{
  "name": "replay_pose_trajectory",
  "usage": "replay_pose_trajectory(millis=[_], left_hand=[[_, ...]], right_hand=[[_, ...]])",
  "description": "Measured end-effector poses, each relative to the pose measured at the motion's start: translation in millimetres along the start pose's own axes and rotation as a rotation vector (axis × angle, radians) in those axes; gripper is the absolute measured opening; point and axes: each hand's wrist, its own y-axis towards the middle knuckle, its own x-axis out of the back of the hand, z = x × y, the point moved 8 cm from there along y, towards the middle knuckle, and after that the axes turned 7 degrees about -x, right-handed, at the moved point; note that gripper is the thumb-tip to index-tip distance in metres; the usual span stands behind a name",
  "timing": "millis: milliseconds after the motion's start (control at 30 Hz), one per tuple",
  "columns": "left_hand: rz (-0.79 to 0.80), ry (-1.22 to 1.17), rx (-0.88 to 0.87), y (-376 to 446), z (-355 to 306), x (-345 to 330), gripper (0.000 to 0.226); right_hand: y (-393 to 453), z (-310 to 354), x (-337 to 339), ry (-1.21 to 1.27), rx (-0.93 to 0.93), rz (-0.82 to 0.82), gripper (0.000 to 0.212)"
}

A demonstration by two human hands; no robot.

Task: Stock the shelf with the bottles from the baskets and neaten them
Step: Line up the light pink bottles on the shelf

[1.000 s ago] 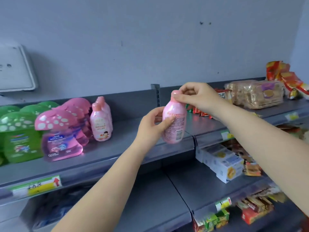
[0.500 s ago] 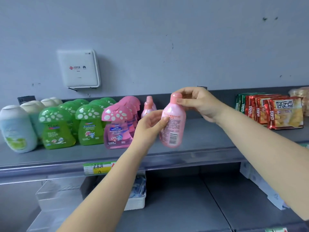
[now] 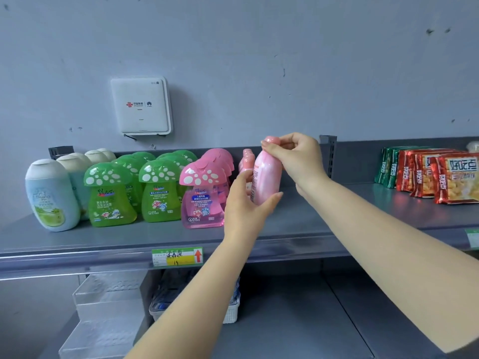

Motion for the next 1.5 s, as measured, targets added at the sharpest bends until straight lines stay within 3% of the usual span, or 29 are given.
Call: replay_pose_trajectory(millis=[100, 200, 333, 400, 500, 600, 767, 967, 1167, 1500], left_hand=[[0.073, -0.155, 0.042, 4, 4, 6, 0.051], [0.194, -0.296, 0.094, 8, 13, 9, 0.059], [0.348, -0.547, 0.121, 4, 15, 7, 0.047], [0.372, -0.608, 0.153, 1, 19, 5, 0.044], [0.377, -0.58, 0.187, -1, 25, 1, 0.038], [0.271, -0.504, 0.225, 0, 32, 1, 0.031], [0.083, -0.051, 0.139, 10, 36, 13, 0.03], [0.112, 0.139, 0.151, 18, 45, 2, 0.032], [0.177, 0.306, 0.19, 23, 62, -8, 0.031], [0.178, 0.3, 0.224, 23, 76, -12, 0.035]], right_hand=[[0, 4, -3, -0.029, -0.021, 0.13, 0.016], [-3, 1, -10, -0.078, -0.033, 0.325, 0.016], [-13, -15, -19, -0.058, -0.094, 0.561, 0.029], [-20, -21, -20, -0.049, -0.097, 0.605, 0.037], [-23, -30, -18, -0.07, -0.04, 0.57, 0.047], [-21, -37, -14, -0.059, -0.006, 0.477, 0.044], [-17, -53, -16, -0.157, 0.023, 0.347, 0.048], [-8, -70, -26, -0.234, 0.038, 0.262, 0.056], [3, -88, -32, -0.214, -0.022, 0.231, 0.045], [9, -103, -32, -0.256, 0.01, 0.226, 0.048]])
